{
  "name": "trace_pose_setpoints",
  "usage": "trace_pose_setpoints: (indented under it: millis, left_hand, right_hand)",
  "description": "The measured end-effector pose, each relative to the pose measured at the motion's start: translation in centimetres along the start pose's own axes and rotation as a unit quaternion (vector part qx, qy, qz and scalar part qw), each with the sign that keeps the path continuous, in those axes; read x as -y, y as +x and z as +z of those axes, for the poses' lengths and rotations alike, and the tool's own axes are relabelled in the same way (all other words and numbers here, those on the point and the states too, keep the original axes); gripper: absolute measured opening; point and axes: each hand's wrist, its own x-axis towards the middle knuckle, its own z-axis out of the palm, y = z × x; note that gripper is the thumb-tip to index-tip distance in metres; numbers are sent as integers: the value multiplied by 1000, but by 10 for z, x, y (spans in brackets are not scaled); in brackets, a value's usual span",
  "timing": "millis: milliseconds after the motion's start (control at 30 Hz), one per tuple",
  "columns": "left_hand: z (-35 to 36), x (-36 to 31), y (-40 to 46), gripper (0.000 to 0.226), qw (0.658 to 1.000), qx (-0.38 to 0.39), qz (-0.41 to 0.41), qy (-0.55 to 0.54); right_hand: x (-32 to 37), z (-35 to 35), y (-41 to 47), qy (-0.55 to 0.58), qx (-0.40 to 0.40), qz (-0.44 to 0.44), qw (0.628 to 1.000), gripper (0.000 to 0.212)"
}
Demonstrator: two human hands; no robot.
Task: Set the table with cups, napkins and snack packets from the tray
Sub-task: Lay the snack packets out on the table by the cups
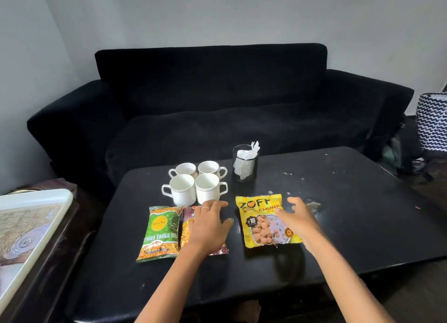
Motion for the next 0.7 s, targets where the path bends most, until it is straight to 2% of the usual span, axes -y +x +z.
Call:
trace_pose_setpoints:
  millis: [133, 267, 433, 700]
  left_hand:
    - [-1, 13, -1, 65, 995, 36, 5, 91]
    - [3, 21, -3, 78, 989, 70, 7, 130]
    - [10, 28, -8, 84, 982, 67, 15, 177]
    - [9, 40, -10, 86, 981, 54, 30, 184]
  right_hand:
    - [0, 4, 0, -67, 13, -58, 996, 50]
    - [0, 13, 0, -160, 92, -86, 979, 75]
    - [-5, 30, -3, -310, 116, -67, 941, 107]
    - [9, 59, -9, -338, 127, -66, 930, 115]
